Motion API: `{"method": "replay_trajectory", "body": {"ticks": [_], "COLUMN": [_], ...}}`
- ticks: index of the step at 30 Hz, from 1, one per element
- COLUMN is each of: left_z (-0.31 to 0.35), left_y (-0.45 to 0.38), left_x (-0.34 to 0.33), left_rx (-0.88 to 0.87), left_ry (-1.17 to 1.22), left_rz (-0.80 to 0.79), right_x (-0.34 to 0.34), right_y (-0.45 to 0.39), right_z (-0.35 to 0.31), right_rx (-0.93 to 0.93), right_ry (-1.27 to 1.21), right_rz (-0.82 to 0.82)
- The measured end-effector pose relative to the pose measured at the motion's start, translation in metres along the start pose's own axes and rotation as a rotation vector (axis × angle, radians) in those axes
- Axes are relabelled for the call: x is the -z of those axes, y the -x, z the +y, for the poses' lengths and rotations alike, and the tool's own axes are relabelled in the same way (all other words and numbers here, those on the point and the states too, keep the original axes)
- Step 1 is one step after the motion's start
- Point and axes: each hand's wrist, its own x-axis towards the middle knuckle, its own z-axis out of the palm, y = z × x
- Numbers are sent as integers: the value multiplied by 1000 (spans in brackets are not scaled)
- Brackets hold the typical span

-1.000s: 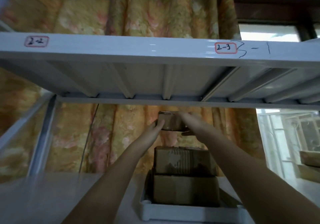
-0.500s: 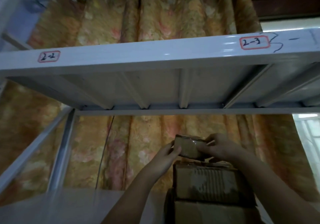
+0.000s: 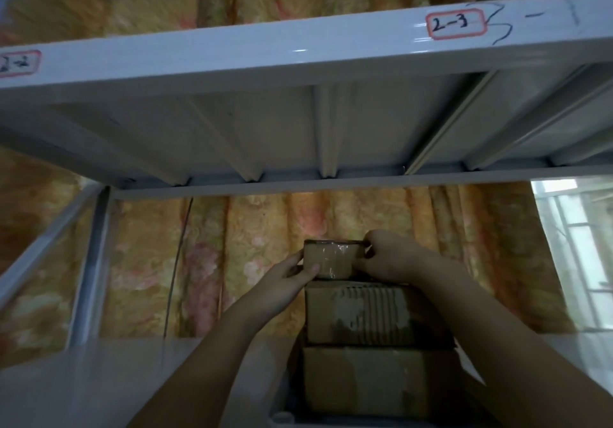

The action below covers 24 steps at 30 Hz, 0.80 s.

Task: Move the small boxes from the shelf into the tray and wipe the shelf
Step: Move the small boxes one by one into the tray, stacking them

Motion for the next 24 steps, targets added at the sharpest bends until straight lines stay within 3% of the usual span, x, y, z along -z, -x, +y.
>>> {"method": "replay_trajectory", "body": {"ticks": [24], "left_z": [3], "left_y": [7], "left_x": [-7], "left_rx": [23], "left_ry": [78], "left_rz": [-18], "right_x": [2], "right_y": [-4], "right_z": [7], "right_rx": [-4], "right_ry": [-48], "right_rz": [-72]}}
